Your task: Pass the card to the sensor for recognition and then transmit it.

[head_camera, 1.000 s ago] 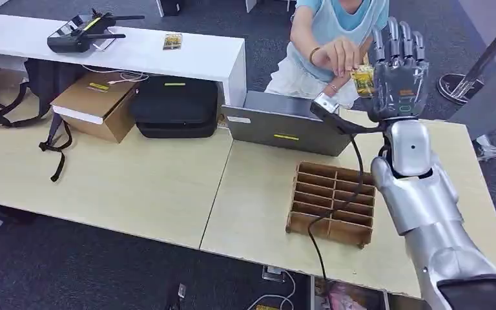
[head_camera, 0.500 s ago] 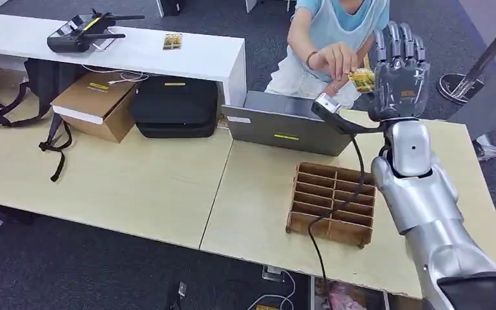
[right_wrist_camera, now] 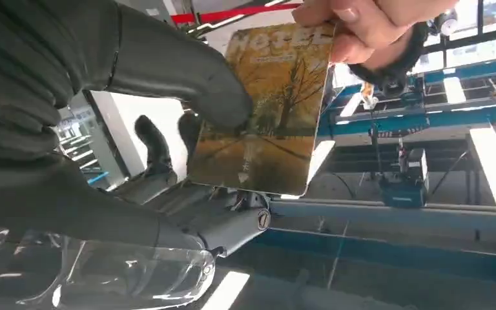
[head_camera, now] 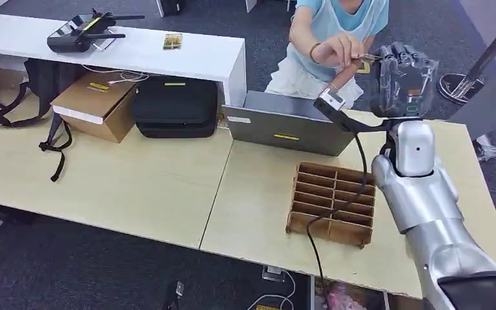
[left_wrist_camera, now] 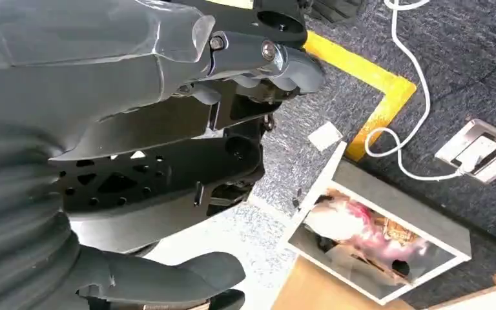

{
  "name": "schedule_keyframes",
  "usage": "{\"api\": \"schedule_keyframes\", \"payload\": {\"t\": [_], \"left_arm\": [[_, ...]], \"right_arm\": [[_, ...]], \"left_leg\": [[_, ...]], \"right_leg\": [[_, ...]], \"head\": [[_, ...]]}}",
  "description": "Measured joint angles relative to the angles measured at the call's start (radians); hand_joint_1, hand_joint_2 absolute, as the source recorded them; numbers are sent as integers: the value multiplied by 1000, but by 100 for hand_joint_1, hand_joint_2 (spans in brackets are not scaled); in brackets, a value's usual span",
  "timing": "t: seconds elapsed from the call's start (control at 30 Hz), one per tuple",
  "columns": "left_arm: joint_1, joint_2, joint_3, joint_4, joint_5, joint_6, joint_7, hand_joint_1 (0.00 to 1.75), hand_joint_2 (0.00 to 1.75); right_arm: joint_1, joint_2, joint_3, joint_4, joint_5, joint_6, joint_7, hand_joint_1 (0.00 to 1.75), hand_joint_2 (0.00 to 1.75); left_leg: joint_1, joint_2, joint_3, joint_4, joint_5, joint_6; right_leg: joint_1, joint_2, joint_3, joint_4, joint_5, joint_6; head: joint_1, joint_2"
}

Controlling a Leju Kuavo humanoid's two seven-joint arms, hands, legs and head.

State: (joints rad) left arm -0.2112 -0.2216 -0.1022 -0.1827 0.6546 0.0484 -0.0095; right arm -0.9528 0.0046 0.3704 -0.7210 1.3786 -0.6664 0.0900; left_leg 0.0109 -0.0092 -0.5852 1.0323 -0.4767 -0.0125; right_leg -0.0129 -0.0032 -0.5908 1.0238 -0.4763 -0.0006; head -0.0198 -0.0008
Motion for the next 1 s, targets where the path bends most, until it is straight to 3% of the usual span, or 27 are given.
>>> {"api": "schedule_keyframes", "payload": {"t": [0.33, 0.47, 0.63, 0.73, 0.8, 1.0], "left_arm": [[0, 5, 0, 0, 0, 0, 0, 0, 175], [0, 5, 0, 0, 3, 0, 0, 0, 175], [4, 5, 0, 0, 17, 0, 0, 0, 175], [10, 5, 0, 0, 29, 0, 0, 0, 175], [16, 7, 0, 0, 35, 0, 0, 0, 175], [29, 16, 0, 0, 60, 0, 0, 0, 175]], "right_arm": [[15, -19, -4, -39, -13, -6, 0, 175, 175], [21, -20, -19, -50, -109, 44, -41, 175, 175], [33, -24, -91, -70, -432, 258, -130, 175, 175], [33, -50, -155, -84, -673, 500, -166, 175, 175], [25, -96, -201, -82, -819, 654, -195, 175, 175], [-56, -247, -308, -10, -1078, 835, -253, 175, 175]], "left_leg": [[0, 0, 0, 0, 0, 0], [0, 0, 0, 0, 0, 0], [0, 0, 0, 0, 0, 0], [0, -1, 0, 1, 0, 0], [0, -4, -1, 1, 0, 0], [-1, -7, -4, 2, 0, 2]], "right_leg": [[0, 0, 0, 0, 0, 0], [0, 0, 0, 0, 0, 0], [0, 0, 0, 0, 0, 0], [0, 0, 0, 0, 0, 0], [0, -4, 0, 0, 0, 0], [-1, -7, -1, -1, 0, 1]], "head": [[0, 0], [0, 0], [0, 0], [0, 0], [0, 0], [0, 0]]}}
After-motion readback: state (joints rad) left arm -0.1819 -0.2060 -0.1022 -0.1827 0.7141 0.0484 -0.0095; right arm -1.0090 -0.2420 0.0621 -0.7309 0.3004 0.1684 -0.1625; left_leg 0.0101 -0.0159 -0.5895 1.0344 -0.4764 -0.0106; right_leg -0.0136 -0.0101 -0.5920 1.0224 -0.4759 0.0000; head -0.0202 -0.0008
